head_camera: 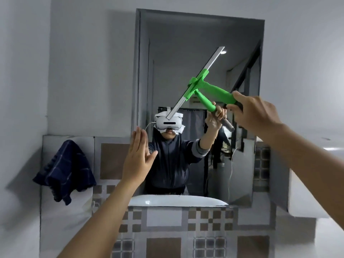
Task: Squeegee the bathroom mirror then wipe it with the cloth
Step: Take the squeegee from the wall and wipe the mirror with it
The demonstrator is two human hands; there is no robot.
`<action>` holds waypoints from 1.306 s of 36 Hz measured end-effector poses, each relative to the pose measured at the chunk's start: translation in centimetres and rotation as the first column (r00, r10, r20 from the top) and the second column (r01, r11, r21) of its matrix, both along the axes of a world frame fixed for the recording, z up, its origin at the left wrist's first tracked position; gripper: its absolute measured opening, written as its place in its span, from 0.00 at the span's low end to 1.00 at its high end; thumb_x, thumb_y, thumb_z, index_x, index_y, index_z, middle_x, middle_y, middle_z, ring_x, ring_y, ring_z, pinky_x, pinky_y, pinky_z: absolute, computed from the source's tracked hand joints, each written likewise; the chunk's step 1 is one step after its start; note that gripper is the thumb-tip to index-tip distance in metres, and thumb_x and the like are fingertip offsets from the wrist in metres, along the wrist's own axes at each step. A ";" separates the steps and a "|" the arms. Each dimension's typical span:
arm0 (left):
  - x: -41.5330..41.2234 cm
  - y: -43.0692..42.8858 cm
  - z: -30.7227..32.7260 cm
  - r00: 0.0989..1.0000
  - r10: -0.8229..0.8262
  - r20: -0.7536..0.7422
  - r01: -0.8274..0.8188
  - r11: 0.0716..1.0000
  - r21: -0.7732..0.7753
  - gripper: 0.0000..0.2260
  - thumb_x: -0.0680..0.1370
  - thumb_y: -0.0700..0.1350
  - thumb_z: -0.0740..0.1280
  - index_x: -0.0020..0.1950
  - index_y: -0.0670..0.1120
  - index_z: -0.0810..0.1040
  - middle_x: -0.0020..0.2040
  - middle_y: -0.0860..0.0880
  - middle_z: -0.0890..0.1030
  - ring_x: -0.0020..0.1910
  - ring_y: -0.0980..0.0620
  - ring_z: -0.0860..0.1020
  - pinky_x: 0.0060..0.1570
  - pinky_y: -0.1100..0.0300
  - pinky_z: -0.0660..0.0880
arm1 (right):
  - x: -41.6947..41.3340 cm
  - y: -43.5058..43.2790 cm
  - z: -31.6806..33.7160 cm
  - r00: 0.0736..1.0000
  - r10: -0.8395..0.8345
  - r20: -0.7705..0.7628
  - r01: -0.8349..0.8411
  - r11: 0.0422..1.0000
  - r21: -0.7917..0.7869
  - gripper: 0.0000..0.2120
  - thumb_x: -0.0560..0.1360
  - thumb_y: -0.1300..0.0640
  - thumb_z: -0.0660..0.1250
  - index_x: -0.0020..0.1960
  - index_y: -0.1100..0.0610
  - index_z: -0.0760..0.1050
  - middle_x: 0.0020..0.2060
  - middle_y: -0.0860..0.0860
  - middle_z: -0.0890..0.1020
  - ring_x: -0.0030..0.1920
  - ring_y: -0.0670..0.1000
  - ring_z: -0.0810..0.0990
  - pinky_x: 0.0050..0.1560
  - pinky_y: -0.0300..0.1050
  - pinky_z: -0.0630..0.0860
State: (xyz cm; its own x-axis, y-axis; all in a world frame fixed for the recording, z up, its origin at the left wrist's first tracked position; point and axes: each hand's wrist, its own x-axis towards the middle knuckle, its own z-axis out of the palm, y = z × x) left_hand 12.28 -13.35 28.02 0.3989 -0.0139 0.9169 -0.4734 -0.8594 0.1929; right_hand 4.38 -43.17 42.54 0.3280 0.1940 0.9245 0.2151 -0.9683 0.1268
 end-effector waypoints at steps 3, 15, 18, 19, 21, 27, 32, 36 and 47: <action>-0.1 -0.1 0.0 1.000 -0.009 0.000 0.009 1.000 -0.002 0.37 0.76 0.51 0.65 0.75 0.46 0.44 0.77 0.50 0.43 0.75 0.53 0.41 0.65 0.59 0.55 | -0.2 -2.0 -1.6 0.999 -0.005 -0.039 0.009 0.994 0.105 0.15 0.78 0.50 0.58 0.63 0.54 0.68 0.40 0.59 0.80 0.35 0.57 0.73 0.35 0.46 0.67; -0.8 0.1 0.3 0.999 0.008 -0.036 -0.007 1.000 0.029 0.37 0.76 0.51 0.64 0.76 0.46 0.44 0.76 0.50 0.40 0.74 0.54 0.38 0.58 0.61 0.67 | 0.8 2.0 -10.7 0.977 0.206 -0.056 -0.131 0.784 0.607 0.12 0.78 0.49 0.58 0.51 0.59 0.70 0.35 0.55 0.78 0.33 0.56 0.75 0.32 0.45 0.67; -1.0 0.2 0.5 0.998 0.017 -0.058 -0.015 0.999 0.033 0.37 0.76 0.51 0.64 0.76 0.46 0.43 0.76 0.50 0.40 0.74 0.53 0.38 0.59 0.57 0.70 | 0.5 5.2 -11.6 0.968 0.248 -0.045 -0.144 0.690 0.710 0.13 0.79 0.49 0.56 0.49 0.60 0.69 0.37 0.55 0.76 0.36 0.56 0.73 0.34 0.46 0.65; -1.1 0.2 0.5 0.998 0.017 -0.064 -0.015 0.999 0.031 0.37 0.76 0.51 0.64 0.76 0.45 0.44 0.76 0.50 0.40 0.74 0.54 0.38 0.59 0.56 0.71 | 0.4 6.2 -11.7 0.964 0.264 -0.040 -0.148 0.655 0.741 0.14 0.79 0.50 0.56 0.49 0.61 0.70 0.37 0.55 0.76 0.36 0.56 0.73 0.35 0.46 0.65; -1.2 0.2 0.4 0.997 0.013 -0.074 -0.010 0.999 0.033 0.37 0.77 0.51 0.64 0.76 0.45 0.43 0.76 0.51 0.39 0.73 0.54 0.37 0.59 0.55 0.71 | 0.2 8.2 -11.7 0.957 0.289 -0.024 -0.159 0.593 0.789 0.15 0.79 0.50 0.56 0.48 0.62 0.70 0.38 0.54 0.74 0.37 0.53 0.71 0.36 0.46 0.67; -1.3 0.6 0.2 0.997 -0.030 -0.064 0.033 0.998 0.049 0.36 0.77 0.49 0.64 0.75 0.45 0.43 0.76 0.51 0.39 0.73 0.56 0.37 0.62 0.62 0.60 | 0.3 12.4 -11.2 0.921 0.380 0.083 -0.246 0.405 0.880 0.16 0.79 0.50 0.57 0.47 0.64 0.71 0.38 0.57 0.76 0.38 0.57 0.73 0.35 0.48 0.69; -1.2 0.9 0.2 0.999 -0.005 -0.052 0.009 0.997 0.081 0.37 0.76 0.49 0.65 0.75 0.45 0.44 0.76 0.51 0.40 0.74 0.55 0.38 0.63 0.62 0.57 | 0.3 14.8 -10.7 0.886 0.431 0.171 -0.317 0.294 0.901 0.16 0.79 0.51 0.57 0.45 0.65 0.71 0.36 0.57 0.76 0.40 0.60 0.77 0.38 0.54 0.75; -1.3 1.1 0.2 0.999 -0.006 -0.052 0.010 0.996 0.088 0.39 0.76 0.48 0.66 0.75 0.46 0.42 0.76 0.51 0.40 0.74 0.55 0.39 0.61 0.63 0.59 | 0.3 16.0 -10.2 0.877 0.448 0.177 -0.332 0.296 0.896 0.17 0.79 0.50 0.56 0.46 0.64 0.71 0.32 0.53 0.73 0.34 0.55 0.76 0.35 0.52 0.75; -1.2 2.1 0.1 0.998 -0.028 -0.060 0.036 0.990 0.138 0.39 0.75 0.47 0.67 0.75 0.45 0.43 0.76 0.50 0.40 0.75 0.53 0.41 0.69 0.62 0.49 | 1.3 19.6 -9.5 0.910 0.413 -0.035 -0.304 0.722 0.621 0.20 0.79 0.47 0.54 0.61 0.63 0.67 0.46 0.58 0.81 0.45 0.58 0.80 0.35 0.44 0.68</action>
State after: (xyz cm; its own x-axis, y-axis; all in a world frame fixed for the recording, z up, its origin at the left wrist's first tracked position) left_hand 11.04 -11.27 28.17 0.4484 -0.1527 0.8807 -0.4924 -0.8645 0.1009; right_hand 5.67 -23.57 33.03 0.5004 -0.2372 0.8326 0.5256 -0.6810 -0.5099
